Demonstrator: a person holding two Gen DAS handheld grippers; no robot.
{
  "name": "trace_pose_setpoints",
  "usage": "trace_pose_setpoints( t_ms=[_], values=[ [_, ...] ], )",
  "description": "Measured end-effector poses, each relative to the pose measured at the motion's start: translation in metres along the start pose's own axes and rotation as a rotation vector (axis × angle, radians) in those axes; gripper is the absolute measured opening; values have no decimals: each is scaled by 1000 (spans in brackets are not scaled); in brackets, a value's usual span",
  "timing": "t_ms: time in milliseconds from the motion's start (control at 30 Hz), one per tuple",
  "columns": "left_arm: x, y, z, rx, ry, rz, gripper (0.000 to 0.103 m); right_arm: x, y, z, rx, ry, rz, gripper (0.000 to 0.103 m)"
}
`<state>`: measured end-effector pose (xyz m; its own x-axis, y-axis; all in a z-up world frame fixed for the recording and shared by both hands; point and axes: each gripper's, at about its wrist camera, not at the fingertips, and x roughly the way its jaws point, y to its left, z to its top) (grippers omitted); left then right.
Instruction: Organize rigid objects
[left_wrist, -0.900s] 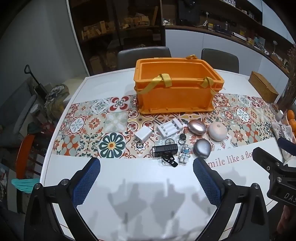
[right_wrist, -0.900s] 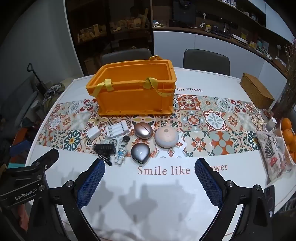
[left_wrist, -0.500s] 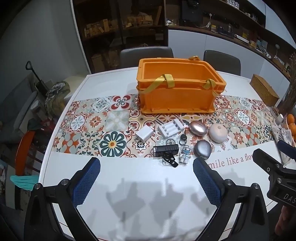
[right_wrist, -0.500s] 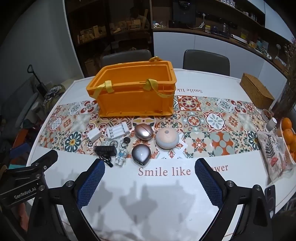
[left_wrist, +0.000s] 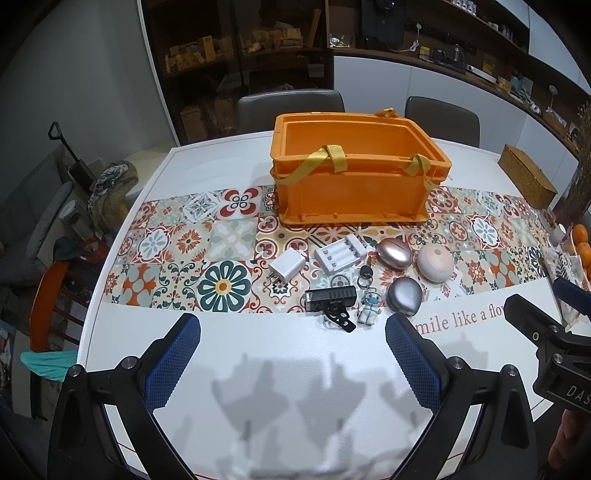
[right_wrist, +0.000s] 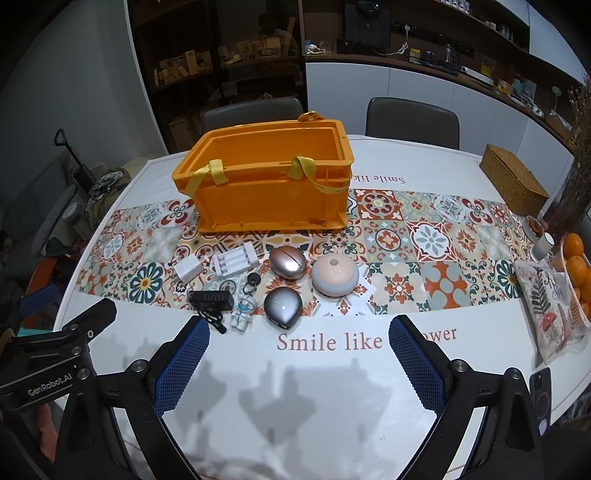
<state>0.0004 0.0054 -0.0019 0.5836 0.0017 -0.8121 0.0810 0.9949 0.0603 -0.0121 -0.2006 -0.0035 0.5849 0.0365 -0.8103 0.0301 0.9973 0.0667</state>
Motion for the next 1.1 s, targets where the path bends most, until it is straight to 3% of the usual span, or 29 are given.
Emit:
trace_pose_setpoints(
  t_ms=[1100],
  values=[
    [6, 3, 0, 1, 6, 5, 102, 4, 2, 1, 1, 6, 2, 98]
  ],
)
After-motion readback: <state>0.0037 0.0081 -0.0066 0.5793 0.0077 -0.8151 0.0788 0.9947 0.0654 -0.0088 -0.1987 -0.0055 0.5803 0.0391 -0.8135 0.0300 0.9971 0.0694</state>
